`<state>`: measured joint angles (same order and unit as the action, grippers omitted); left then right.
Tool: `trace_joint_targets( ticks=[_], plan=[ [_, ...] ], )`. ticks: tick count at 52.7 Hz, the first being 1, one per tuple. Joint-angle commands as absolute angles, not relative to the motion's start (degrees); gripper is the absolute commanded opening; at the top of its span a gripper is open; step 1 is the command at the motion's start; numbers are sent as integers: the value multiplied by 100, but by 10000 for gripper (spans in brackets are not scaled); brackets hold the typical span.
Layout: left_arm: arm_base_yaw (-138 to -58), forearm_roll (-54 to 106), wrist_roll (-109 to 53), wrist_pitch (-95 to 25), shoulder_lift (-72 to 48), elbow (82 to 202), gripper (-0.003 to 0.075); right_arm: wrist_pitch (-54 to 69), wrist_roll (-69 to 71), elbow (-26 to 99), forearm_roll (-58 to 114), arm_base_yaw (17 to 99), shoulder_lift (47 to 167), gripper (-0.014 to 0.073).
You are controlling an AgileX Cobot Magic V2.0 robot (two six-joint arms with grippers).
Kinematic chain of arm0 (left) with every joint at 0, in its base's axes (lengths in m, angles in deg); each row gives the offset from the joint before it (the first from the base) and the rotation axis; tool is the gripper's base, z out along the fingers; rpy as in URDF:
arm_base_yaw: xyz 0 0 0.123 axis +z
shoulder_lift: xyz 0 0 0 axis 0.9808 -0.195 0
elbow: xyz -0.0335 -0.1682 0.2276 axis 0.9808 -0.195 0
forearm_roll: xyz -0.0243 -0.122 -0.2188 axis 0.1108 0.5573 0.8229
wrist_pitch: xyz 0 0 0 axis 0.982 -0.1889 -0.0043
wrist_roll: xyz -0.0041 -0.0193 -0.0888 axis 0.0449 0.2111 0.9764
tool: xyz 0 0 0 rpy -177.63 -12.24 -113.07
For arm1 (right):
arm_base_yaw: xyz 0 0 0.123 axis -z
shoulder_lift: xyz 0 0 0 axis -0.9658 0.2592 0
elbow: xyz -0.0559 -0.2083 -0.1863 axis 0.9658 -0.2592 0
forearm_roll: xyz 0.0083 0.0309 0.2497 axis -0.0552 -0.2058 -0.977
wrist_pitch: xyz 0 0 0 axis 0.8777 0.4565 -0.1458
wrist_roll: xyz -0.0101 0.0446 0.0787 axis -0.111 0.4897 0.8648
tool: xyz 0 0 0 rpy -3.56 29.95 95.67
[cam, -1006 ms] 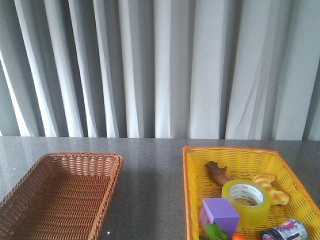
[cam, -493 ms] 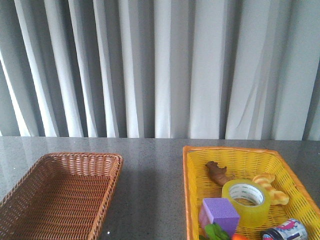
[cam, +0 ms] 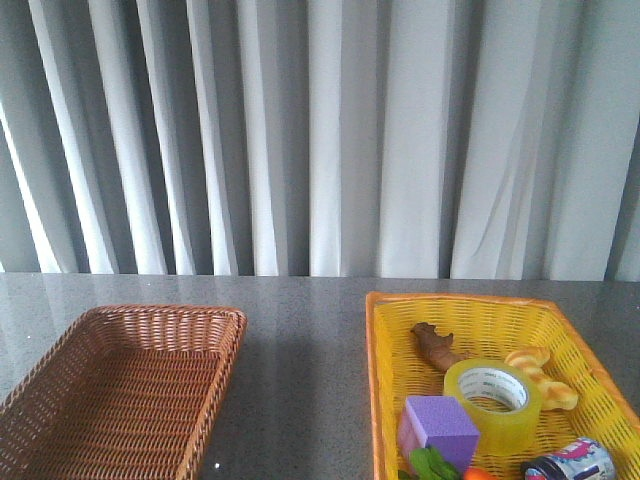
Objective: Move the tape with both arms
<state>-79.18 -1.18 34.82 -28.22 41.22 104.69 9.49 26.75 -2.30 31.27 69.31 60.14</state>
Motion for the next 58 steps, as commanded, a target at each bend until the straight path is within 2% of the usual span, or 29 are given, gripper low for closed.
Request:
trace_joint_targets(
  ticks=[1, 6, 11, 17, 24, 33, 42, 58],
  plan=[
    [-8055, -152, 3147, -3100, 3386, 11224, 13, 1062, 2097, 636, 3197, 6968, 6852, 67],
    [-8165, -121, 2517, -3646, 2704, 11830, 44, 985, 1618, 1258, 3165, 6968, 7506, 156],
    [-8234, -112, 2113, -4035, 2172, 12290, 97, 1039, 1522, 1682, 3138, 6968, 8044, 304],
    [-8234, -44, 2021, -4120, 1761, 12661, 194, 1407, 1522, 1830, 3144, 6968, 8406, 501],
    [-8234, 196, 2021, -3754, 1597, 12744, 318, 1965, 1557, 1806, 3141, 6968, 8606, 628],
    [-8234, 173, 2021, -3592, 1487, 12749, 409, 1799, 1497, 2228, 3390, 6968, 9096, 615],
    [-8234, 173, 1977, -3640, 1334, 12749, 409, 215, 1479, 3949, 3711, 6968, 10522, 584],
    [-8234, 173, 1972, -3920, 1197, 12749, 409, -2435, 1575, 6859, 4132, 6968, 13403, 584]
  ],
)
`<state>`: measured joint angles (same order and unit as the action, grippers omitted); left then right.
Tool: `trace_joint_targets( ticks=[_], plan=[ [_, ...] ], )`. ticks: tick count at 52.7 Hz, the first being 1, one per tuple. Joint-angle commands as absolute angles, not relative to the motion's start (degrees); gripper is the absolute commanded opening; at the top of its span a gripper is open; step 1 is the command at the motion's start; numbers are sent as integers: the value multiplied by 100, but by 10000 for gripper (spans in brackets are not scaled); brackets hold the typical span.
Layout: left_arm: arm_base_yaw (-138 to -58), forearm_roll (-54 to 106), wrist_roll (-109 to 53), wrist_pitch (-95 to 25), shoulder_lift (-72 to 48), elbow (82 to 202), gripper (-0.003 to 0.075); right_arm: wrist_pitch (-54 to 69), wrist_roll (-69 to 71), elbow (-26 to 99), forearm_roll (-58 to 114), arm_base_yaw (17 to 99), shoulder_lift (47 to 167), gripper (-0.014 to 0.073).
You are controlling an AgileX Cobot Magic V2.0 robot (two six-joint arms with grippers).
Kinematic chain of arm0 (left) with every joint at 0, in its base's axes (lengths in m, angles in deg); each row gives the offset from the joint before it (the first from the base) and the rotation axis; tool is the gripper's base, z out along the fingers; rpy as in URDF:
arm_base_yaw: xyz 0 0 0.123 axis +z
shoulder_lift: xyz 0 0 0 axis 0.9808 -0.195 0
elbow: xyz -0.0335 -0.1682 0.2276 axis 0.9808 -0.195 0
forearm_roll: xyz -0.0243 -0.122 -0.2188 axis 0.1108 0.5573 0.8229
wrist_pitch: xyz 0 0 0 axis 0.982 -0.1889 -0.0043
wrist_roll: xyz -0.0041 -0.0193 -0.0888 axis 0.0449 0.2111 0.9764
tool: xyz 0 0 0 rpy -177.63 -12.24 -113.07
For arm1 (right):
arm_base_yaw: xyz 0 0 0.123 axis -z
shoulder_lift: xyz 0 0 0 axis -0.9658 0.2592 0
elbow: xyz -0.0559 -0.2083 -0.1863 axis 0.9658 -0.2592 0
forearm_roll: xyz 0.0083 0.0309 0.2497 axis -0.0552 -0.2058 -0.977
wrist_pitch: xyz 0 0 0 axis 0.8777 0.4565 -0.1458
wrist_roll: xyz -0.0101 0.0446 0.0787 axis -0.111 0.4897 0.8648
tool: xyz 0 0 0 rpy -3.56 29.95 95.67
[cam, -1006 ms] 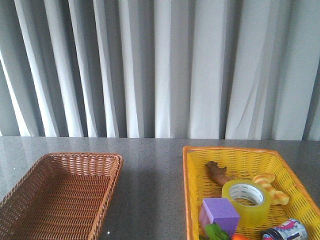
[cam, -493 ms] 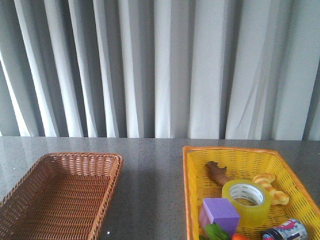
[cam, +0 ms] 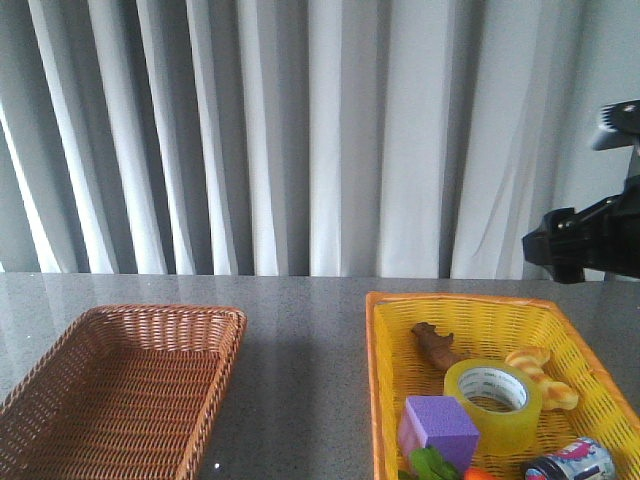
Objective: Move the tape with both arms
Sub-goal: 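Lower the right gripper into the yellow basket onto the yellow tape roll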
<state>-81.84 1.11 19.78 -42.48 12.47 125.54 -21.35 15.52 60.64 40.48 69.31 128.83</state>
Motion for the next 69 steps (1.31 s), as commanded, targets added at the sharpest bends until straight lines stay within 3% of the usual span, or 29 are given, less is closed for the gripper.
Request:
trace_joint_targets(
  ticks=[1, 17, 52, 60, 69],
  plan=[
    [-8234, 173, 1972, -3938, 1197, 12749, 409, -2544, 1589, 6951, 4132, 6968, 13577, 584],
    [-8234, 173, 1821, -4252, 1197, 12749, 409, -3701, 2498, 7970, 4897, 6974, 15455, 584],
    [-8234, 173, 1821, -4380, 1197, 12749, 409, -4122, 2853, 7970, 5131, 6981, 16190, 561],
    [-8234, 173, 1821, -4393, 1197, 12749, 409, -4248, 2847, 7970, 5131, 6981, 16388, 485],
    [-8234, 173, 1821, -4406, 1197, 12749, 409, -4242, 2829, 7970, 5130, 6981, 16372, 272]
  ],
)
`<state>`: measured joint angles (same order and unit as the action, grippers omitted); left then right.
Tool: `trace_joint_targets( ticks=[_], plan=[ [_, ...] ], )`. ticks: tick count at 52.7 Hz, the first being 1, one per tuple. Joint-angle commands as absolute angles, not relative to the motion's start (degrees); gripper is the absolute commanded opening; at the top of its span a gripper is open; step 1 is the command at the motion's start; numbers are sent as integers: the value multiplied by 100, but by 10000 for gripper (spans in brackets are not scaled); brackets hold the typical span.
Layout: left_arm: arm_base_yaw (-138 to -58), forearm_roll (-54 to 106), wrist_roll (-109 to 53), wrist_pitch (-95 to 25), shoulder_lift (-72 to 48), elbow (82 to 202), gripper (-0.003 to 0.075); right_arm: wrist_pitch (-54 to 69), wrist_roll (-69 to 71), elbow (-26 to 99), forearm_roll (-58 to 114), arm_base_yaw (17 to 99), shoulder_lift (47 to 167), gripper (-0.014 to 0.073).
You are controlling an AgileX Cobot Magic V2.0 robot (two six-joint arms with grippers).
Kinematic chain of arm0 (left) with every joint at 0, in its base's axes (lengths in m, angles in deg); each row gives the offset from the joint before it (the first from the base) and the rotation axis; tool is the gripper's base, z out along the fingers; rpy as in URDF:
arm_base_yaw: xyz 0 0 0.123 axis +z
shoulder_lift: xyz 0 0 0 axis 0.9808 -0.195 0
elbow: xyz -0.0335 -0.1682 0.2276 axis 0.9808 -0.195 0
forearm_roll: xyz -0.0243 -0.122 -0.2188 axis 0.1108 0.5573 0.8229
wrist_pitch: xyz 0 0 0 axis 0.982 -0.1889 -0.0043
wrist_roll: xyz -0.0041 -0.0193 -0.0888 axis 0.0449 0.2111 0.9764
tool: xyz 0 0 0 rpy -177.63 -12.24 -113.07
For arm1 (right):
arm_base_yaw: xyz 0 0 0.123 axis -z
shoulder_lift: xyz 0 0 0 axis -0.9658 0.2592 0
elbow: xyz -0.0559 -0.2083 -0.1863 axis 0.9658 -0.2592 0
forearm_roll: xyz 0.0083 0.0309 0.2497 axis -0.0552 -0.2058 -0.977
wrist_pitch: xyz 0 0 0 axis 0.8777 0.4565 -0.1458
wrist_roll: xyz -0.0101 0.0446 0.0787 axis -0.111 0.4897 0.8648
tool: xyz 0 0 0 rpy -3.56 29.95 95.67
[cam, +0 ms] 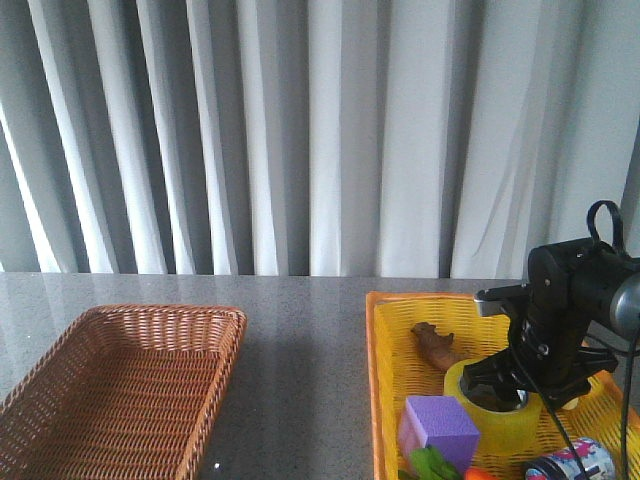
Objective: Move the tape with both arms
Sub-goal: 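Lower the right gripper into the yellow basket onto the yellow tape roll, then grip the tape roll's inner rim with the right gripper and lift it, then carry the tape toward the brown basket and set it on the table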
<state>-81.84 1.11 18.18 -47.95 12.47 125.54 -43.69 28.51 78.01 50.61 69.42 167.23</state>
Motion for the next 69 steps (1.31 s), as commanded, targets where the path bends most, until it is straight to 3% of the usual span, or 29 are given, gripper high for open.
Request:
trace_joint_targets(
  ticks=[1, 11, 27, 36, 45, 69],
  plan=[
    [-8234, 173, 1821, -4406, 1197, 12749, 409, -4223, 2829, 7970, 5130, 6981, 16358, 248],
    [-8234, 173, 1821, -4406, 1197, 12749, 409, -4115, 2702, 8026, 5118, 6981, 16298, -16],
    [-8234, 173, 1828, -4400, 1197, 12749, 409, -4107, 2418, 9420, 4678, 6981, 15872, -9],
    [-8234, 173, 1828, -4405, 1197, 12749, 409, -4165, 1386, 10204, 2562, 6961, 15804, -6],
    [-8234, 173, 1828, -4412, 1197, 12749, 409, -4120, 374, 10233, 1020, 6666, 16048, -5],
    [-8234, 173, 1828, -4483, 1197, 12749, 409, -4411, 0, 10233, 1541, 5324, 17411, 8]
  ],
)
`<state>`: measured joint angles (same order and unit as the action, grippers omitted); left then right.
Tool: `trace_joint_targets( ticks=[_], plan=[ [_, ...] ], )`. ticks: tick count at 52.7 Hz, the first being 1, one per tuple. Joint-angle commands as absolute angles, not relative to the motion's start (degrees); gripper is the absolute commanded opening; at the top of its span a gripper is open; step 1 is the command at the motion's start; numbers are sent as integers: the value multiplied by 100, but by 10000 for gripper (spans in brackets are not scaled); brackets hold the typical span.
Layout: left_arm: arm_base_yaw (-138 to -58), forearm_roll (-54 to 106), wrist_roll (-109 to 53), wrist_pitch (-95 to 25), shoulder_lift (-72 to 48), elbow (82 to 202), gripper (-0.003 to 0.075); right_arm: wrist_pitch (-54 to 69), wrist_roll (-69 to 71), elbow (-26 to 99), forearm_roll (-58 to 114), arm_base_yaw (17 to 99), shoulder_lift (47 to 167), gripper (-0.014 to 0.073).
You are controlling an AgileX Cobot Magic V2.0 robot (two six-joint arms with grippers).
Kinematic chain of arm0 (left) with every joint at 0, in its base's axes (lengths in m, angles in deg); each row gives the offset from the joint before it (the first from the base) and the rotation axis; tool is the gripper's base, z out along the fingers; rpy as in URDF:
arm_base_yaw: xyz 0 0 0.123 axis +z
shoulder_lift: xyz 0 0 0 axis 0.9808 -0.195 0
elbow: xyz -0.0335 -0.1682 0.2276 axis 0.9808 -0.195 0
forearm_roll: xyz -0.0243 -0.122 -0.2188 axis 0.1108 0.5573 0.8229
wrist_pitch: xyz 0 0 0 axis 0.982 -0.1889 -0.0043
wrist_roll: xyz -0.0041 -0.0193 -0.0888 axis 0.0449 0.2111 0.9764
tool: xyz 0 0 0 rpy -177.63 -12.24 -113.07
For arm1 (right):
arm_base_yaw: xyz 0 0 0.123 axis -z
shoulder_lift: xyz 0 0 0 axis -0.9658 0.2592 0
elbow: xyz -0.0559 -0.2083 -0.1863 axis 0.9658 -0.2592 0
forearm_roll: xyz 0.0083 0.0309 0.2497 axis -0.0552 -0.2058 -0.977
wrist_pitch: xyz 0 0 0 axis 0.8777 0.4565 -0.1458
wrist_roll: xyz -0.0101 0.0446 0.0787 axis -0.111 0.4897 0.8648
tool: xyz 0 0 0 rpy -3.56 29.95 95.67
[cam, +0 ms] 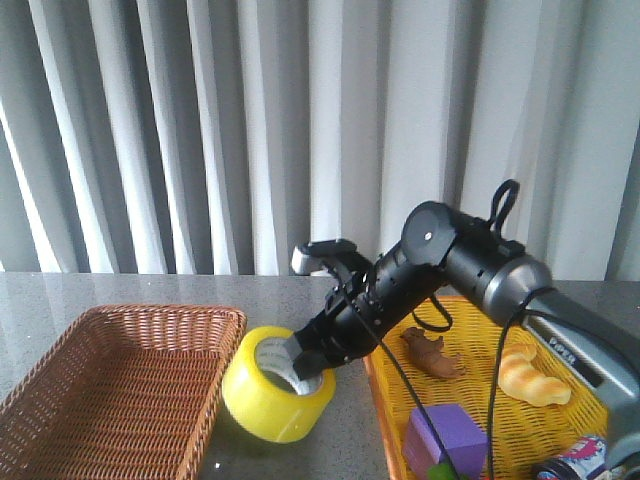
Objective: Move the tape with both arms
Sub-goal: 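Carry the tape toward the brown basket and set it on the table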
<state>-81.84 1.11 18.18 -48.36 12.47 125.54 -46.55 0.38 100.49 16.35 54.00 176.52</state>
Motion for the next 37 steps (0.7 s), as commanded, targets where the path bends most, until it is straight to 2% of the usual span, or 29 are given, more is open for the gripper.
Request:
trace_joint_targets(
  ticks=[1, 16, 21, 27, 37],
  plan=[
    [-8234, 173, 1828, -4490, 1197, 12749, 409, -4426, 26, 10233, 1613, 5298, 17436, 8],
    [-8234, 173, 1828, -4602, 1197, 12749, 409, -4573, 304, 10233, 2851, 5151, 17606, 20],
    [-8234, 173, 1828, -4602, 1197, 12749, 409, -4680, 298, 10233, 2907, 5151, 17623, 52],
    [-8234, 173, 1828, -4602, 1197, 12749, 409, -4779, 292, 10233, 2907, 5151, 17623, 134],
    [-8234, 173, 1828, -4611, 1197, 12749, 409, -4771, 338, 10233, 2926, 5151, 17623, 330]
  ],
)
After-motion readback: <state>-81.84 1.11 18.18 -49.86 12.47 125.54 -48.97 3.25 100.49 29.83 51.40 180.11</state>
